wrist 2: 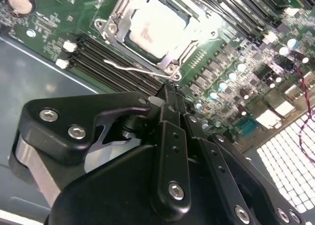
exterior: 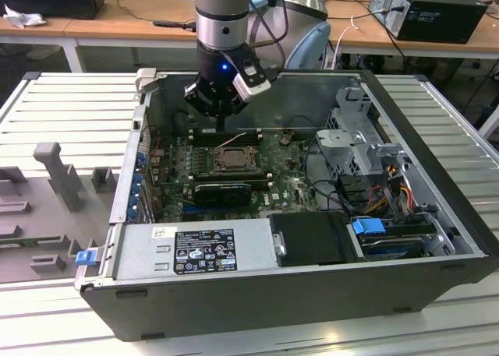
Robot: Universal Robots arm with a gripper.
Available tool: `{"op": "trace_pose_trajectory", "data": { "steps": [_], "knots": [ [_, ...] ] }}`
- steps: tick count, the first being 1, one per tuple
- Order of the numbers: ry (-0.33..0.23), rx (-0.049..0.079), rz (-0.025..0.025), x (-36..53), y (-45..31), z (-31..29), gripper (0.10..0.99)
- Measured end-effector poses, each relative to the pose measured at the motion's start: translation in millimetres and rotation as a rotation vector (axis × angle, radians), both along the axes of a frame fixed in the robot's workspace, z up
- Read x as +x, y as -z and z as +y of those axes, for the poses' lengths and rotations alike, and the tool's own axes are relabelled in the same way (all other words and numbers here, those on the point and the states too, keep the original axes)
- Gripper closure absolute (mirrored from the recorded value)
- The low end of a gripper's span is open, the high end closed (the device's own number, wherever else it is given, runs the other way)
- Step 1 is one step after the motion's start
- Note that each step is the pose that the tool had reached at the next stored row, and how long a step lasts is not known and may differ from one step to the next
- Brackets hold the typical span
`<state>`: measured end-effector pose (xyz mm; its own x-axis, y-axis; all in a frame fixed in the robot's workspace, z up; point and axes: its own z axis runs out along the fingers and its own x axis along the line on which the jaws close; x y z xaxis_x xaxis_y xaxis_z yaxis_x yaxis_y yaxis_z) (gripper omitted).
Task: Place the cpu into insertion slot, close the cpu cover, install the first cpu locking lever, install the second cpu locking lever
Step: 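Install the first cpu locking lever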
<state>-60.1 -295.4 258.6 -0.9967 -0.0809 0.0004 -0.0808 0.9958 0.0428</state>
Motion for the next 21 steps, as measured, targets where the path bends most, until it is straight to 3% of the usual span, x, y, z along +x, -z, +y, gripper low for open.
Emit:
{"op": "trace_pose_trajectory", "data": {
  "steps": [5,6,9,10,16,21],
  "knots": [
    [0.000,0.002,0.0000,8.1,1.2,-0.3,0.980],
    [0.000,0.013,0.0001,8.4,1.3,-0.6,0.980],
    [0.000,0.064,0.0000,8.4,2.0,-1.8,0.980],
    [0.000,0.068,-0.0001,8.4,3.1,-2.6,0.980],
    [-0.001,0.069,0.0000,9.7,14.9,-2.9,0.980],
    [-0.001,0.070,0.0000,19.6,21.3,-2.1,0.980]
  ]
}}
